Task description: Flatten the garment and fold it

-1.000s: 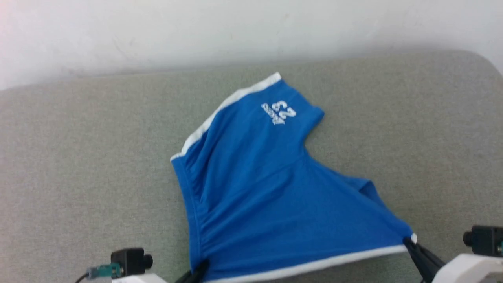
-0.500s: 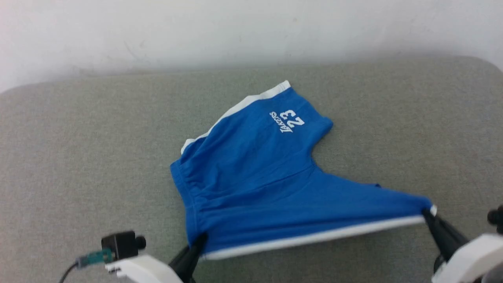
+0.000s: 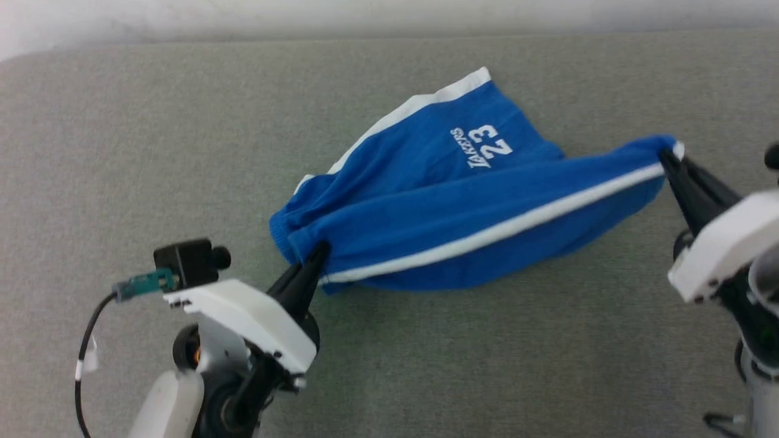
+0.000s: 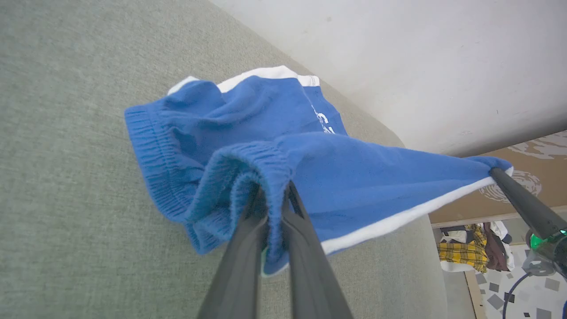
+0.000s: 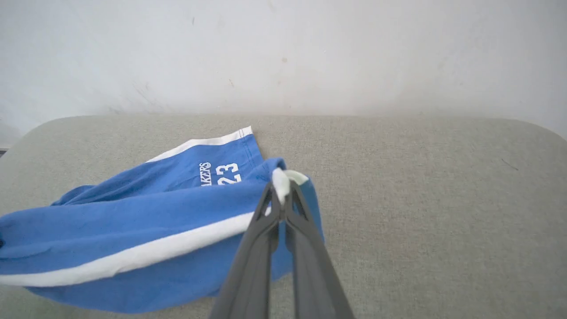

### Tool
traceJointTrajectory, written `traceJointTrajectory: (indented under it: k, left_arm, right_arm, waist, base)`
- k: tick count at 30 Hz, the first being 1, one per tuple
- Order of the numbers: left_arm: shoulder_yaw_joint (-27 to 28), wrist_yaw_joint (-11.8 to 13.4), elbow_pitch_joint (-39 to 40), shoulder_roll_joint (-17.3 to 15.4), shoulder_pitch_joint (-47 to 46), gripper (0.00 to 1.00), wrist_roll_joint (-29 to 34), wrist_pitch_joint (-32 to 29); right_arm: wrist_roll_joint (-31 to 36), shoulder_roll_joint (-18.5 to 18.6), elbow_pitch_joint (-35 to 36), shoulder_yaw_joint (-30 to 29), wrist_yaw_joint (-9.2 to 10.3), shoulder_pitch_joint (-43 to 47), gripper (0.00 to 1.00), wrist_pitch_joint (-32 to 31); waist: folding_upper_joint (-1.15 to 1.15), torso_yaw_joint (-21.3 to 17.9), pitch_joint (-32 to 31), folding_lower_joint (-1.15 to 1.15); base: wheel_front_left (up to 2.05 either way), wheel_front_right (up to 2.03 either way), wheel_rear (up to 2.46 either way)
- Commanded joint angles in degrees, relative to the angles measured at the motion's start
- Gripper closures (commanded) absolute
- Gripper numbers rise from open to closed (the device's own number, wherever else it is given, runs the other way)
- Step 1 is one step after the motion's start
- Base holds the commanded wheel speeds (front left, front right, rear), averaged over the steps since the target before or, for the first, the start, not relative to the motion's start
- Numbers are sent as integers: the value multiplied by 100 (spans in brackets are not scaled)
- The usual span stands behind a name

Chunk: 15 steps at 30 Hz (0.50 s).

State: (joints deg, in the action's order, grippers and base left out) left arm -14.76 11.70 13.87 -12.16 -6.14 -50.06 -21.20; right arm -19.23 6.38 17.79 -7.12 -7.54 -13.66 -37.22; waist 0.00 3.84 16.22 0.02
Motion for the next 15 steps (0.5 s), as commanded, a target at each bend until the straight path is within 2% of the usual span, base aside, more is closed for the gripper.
traceJointTrajectory:
  k: [1,8,15]
  left_arm:
    - [-8,26,-50,4,-195,100,89,-17]
    - [-34,75,-388,118,-838,100,132,-76]
    - [-29,45,-734,285,-1303,100,102,1]
  right_arm:
    - [83,105,-110,72,5,-278,100,-19]
    - [233,436,-914,566,5,-1486,100,-64]
    - [387,605,-1883,1051,5,-2598,100,6]
  waist:
    - [0,278,281,-2]
    - [0,548,612,-2]
    - [0,749,921,-2]
  base:
    - [0,0,0]
    - [0,0,0]
    - [0,0,0]
